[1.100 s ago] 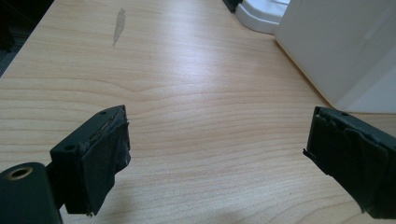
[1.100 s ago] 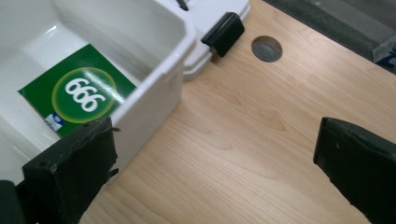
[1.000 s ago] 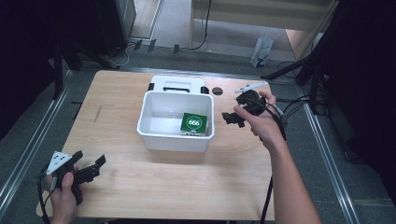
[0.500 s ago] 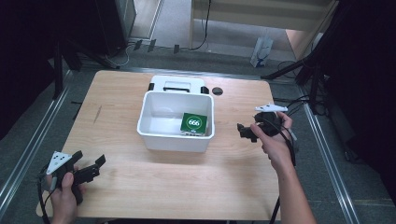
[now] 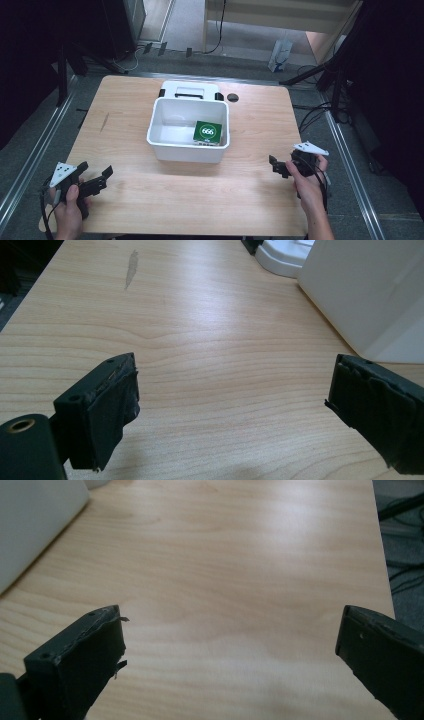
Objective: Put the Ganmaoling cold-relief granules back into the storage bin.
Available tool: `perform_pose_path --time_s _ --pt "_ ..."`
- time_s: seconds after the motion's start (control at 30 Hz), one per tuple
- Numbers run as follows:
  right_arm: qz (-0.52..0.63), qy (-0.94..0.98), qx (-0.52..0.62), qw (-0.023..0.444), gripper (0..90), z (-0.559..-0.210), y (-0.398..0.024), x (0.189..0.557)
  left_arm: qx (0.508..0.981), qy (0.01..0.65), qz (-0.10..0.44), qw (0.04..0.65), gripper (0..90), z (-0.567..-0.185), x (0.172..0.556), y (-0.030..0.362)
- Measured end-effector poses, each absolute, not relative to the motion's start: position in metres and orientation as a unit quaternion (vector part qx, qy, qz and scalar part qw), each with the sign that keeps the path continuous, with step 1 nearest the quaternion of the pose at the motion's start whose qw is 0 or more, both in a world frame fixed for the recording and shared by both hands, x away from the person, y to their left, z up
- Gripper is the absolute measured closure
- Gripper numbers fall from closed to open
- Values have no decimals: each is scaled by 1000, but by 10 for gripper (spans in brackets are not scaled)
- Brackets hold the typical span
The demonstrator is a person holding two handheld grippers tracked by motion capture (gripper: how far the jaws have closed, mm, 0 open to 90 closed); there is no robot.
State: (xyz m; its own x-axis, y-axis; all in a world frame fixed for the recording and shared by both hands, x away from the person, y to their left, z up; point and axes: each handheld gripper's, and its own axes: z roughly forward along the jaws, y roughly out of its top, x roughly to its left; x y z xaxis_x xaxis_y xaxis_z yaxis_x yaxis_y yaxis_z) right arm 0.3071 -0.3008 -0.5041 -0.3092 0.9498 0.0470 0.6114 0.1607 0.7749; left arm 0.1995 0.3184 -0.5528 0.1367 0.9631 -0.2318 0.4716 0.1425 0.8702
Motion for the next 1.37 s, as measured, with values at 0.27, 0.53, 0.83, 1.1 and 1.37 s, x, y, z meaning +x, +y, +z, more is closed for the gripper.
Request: perform_pose_path --time_s 0.27,0.53,0.83,1.1,1.37 --pt "373 695 559 255 0 -538 -322 274 595 601 270 460 66 -553 199 319" --pt "386 673 554 302 0 -546 -334 247 594 601 269 462 65 -553 198 319" --pt "338 699 562 285 0 -550 -321 214 601 596 265 462 66 -553 199 318" --pt "356 672 587 279 0 -549 -330 224 605 594 266 458 66 -553 200 317" --pt "358 673 587 271 0 -549 -331 225 606 595 264 457 66 -553 201 317"
